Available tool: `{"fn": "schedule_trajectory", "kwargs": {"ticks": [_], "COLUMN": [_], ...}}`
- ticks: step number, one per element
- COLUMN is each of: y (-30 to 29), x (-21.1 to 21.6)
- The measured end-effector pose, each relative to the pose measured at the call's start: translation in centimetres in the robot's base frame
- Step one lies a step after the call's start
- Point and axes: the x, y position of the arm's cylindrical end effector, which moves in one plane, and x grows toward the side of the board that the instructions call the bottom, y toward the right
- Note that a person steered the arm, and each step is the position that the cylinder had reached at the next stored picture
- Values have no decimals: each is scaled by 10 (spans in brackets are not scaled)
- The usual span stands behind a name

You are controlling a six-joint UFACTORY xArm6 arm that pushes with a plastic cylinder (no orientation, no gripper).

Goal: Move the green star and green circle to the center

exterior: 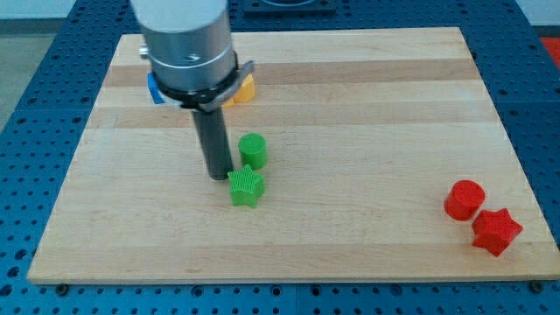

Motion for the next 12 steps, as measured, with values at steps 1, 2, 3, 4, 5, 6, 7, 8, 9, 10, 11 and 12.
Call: {"fn": "schedule_trajectory", "kwargs": {"ticks": [1,2,3,4,5,6,7,8,9,10,11,12], "y": [-10,-10,17,26,31,39,39,40,54,61,76,81], "x": [50,109,99,13,-12,-45,-63,-68,-75,-75,-75,-78]}}
